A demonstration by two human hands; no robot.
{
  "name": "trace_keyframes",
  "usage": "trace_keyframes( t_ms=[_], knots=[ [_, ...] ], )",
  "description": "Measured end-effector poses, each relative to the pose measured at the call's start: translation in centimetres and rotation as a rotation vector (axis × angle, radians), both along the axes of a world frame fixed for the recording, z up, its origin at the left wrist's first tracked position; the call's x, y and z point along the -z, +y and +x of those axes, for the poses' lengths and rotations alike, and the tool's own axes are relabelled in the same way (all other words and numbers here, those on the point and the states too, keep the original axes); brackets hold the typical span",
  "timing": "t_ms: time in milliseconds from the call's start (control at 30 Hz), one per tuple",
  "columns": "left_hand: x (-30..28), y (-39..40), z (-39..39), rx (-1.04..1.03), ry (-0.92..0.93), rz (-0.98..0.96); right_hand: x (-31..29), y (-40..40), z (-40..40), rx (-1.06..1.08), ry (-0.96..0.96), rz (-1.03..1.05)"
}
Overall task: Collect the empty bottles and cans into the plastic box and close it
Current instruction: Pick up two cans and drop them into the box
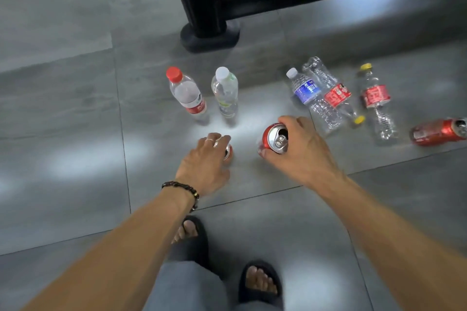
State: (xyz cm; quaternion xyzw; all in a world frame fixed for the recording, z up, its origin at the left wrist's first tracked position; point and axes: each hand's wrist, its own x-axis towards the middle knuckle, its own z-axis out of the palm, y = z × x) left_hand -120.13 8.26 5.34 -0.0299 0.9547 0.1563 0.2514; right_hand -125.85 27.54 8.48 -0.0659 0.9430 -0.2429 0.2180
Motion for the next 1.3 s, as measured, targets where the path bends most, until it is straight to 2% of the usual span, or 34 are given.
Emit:
trace_keyframes(
  t_ms=[200, 300, 400, 567, 1000, 1167, 1300],
  knots=[
    [7.2, -1.0, -1.9, 0.007, -0.015, 0.012, 4.6, -1.3, -2.3, -0.019, 0.016, 0.044],
    [7.9, -1.5, -1.8, 0.014, -0.052, 0.042, 5.0, -1.9, -2.5, -0.023, -0.008, 0.063],
    [6.0, -2.5, -1.5, 0.008, -0.038, 0.085, 3.4, -2.7, -2.4, -0.019, -0.014, 0.077],
    [-2.8, -5.0, 0.5, -0.074, 0.025, 0.127, -3.4, -5.5, -1.1, -0.059, 0.025, 0.051],
    [-32.3, -15.0, 13.4, -0.406, 0.192, 0.118, -30.7, -19.5, 3.5, -0.4, 0.176, -0.115],
    [-41.1, -20.0, 20.8, -0.481, 0.237, 0.082, -38.6, -26.4, 8.3, -0.512, 0.207, -0.141],
    [-46.0, -25.4, 28.2, -0.542, 0.264, 0.035, -42.9, -32.7, 14.7, -0.627, 0.228, -0.154]
  ],
)
